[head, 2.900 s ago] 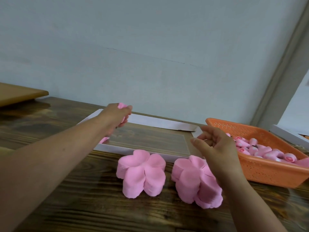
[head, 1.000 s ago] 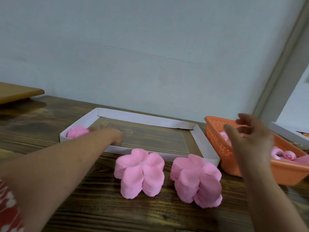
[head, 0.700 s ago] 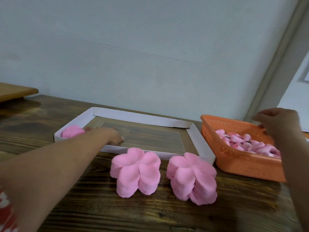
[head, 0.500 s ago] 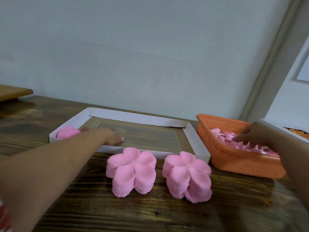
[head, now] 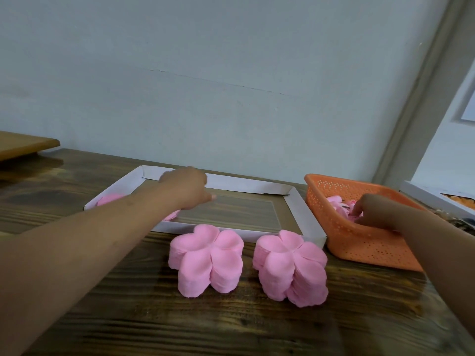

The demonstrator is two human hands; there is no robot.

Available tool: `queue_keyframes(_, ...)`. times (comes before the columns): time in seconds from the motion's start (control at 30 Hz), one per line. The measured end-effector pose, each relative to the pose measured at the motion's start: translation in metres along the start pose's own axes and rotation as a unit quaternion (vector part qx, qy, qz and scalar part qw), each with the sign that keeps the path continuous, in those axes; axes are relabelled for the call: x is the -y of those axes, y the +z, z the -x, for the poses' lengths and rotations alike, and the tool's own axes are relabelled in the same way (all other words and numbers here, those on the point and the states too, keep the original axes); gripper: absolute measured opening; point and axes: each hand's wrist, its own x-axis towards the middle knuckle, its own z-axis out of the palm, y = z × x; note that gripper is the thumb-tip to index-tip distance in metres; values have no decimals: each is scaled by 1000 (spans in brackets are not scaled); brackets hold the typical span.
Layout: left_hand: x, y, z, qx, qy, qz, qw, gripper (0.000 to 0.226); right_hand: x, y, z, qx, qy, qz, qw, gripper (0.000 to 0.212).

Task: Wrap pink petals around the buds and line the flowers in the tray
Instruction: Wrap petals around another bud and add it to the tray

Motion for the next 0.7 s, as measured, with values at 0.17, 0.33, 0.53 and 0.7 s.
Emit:
queue_keyframes(0.17, -14, -10, 33, 195, 185, 117, 956, 25, -2, 5, -2, -20, -2, 25, 999, 23)
queue_keyframes(0.33, -25, 11, 35, 171, 200, 87, 961, 36, -1, 1, 2, 0, -7, 17, 1000, 26)
queue_keyframes(0.53, -27, 19, 39, 113, 193, 117, 968, 24, -2, 4, 0, 1, -10, 19, 1000, 28)
queue_keyframes(0.7, -29, 21, 44, 56, 204, 105, 972, 14, -3, 7, -1, -23, -6, 0, 1000, 31)
